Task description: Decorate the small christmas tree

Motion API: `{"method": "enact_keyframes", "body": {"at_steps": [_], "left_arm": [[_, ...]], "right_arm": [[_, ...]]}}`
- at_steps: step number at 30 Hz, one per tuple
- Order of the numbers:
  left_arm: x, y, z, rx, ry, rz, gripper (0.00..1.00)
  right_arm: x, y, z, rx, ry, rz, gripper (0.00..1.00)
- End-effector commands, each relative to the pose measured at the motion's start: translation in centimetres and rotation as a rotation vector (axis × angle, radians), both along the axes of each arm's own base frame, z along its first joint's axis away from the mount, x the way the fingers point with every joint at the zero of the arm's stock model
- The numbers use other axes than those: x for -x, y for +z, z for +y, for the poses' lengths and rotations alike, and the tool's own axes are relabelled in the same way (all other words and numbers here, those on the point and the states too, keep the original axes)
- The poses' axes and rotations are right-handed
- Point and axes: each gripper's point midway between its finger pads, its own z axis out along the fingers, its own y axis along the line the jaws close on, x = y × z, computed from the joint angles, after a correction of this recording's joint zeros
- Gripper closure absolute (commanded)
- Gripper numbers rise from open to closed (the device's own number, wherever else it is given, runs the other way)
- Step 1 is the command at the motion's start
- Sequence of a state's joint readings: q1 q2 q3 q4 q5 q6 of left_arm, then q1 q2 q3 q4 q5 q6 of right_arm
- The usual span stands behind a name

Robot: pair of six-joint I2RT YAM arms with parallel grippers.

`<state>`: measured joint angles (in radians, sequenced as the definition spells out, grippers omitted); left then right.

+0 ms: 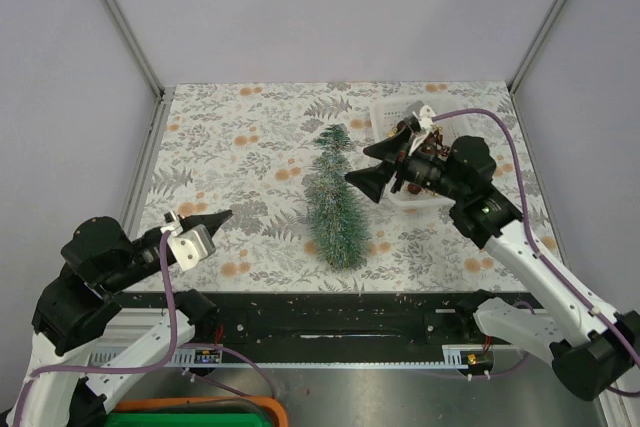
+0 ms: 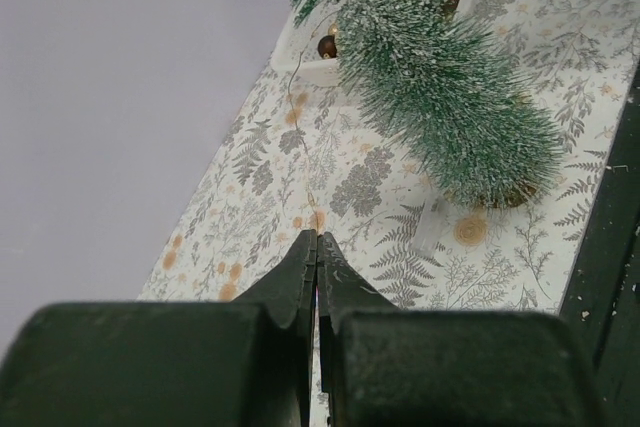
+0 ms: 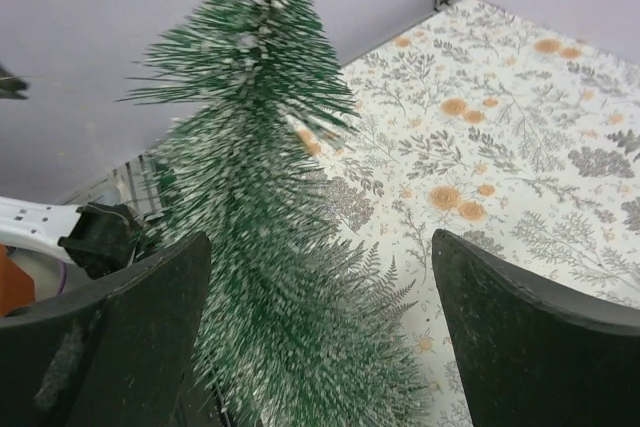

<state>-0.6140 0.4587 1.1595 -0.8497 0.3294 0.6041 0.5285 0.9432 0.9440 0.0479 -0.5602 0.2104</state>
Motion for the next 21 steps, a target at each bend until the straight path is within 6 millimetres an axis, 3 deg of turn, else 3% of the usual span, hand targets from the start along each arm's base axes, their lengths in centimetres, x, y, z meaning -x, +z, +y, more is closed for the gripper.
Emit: {"method": "enact_keyframes", "body": {"at_steps": [1,5,16,21], "left_arm": [[2.0,2.3,-0.6,0.002,-0.116,-0.090,1.00],[2.9,2.8,-1.1,0.001,-0.175,-0.115,1.00],[2.7,2.9,-1.3,-0.019,-0.188,-0.137,1.00],[3.1,1.8,-0.4,-0.078,-0.182,-0.151,1.00]], "right_arm": [[-1.1,2.0,2.4,-0.052,0.006,-0.057,0.01],[-1.0,2.1,4.1,-0.071,0.025,-0.069,0.01],[-0.6,2.3,5.2,-0.109,0.055,-0.092,0.01],[-0.6,1.6,6.5,-0.100,0.074,-0.082,0.01]]}}
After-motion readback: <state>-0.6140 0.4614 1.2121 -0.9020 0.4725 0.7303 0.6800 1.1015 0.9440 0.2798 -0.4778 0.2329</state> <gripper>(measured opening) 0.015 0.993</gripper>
